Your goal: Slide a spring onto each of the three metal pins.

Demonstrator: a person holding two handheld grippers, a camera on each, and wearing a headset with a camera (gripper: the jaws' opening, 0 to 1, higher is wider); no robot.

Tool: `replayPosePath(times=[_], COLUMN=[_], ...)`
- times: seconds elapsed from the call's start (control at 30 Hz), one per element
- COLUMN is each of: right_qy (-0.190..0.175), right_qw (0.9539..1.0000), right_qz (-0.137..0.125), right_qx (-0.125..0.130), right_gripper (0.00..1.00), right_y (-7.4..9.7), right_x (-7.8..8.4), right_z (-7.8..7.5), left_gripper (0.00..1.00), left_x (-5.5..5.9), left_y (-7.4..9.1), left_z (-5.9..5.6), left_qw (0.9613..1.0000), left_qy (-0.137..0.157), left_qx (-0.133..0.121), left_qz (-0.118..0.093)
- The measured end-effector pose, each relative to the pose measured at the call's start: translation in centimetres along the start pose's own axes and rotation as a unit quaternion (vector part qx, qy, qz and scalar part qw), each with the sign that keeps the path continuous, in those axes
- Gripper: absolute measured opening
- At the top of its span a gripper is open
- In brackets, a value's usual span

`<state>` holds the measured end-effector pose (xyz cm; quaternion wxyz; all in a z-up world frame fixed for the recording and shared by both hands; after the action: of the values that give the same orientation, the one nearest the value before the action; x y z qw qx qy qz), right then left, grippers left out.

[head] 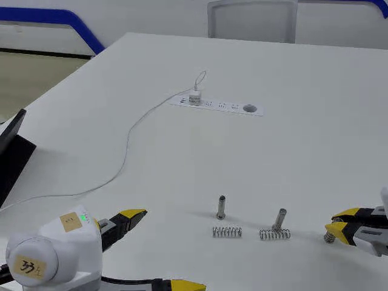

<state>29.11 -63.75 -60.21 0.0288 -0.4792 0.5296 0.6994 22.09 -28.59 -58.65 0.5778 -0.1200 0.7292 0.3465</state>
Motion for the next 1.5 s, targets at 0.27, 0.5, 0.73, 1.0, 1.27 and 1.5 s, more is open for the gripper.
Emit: replayPosePath(times=[0.27,0.5,0.73,1.0,1.27,1.5], right_qy=[-0.003,0.016,0.017,0.032,0.086,0.099], right_qw=[1.0000,0.9998,0.9998,0.9991,0.9957,0.9941], right_qz=[-0.004,0.006,-0.011,-0.028,-0.029,-0.033], right_qx=[-0.002,0.003,0.006,0.005,-0.018,-0.032], right_gripper=[0.11,0.14,0.18,0.21,0.22,0.23], right_y=[-0.4,-0.4,0.1,1.1,1.4,1.2], right_x=[0.2,0.2,-0.5,-1.7,-2.5,-2.5], right_z=[-0.1,0.0,0.1,0.7,2.2,2.8], left_gripper=[1.00,1.00,1.00,1.00,1.00,1.00], left_x=[0.1,0.3,0.2,0.3,0.2,0.1], left_y=[-0.1,-0.2,-0.2,-0.2,-0.2,-0.1], left_z=[0.0,-0.3,-0.2,-0.2,-0.4,-0.4], left_qw=[1.0000,0.9998,0.9998,0.9998,0.9995,0.9996], left_qy=[0.000,-0.009,-0.011,-0.011,-0.020,-0.022], left_qx=[-0.001,0.005,0.003,0.003,0.008,0.006], left_qz=[0.006,0.016,0.017,0.019,0.022,0.018])
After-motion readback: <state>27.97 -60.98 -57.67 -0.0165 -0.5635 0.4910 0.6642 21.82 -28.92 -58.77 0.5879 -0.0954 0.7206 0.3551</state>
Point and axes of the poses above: the centre of the closed fingertips' face, and the gripper's own axes: y roughly backward along the fingers, z roughly to its left, x roughly out of its underside, the point moved 9 cm from there along y, roughly backward along the fingers, and after that the axes turned 5 degrees about -y, right-handed, at the moved point
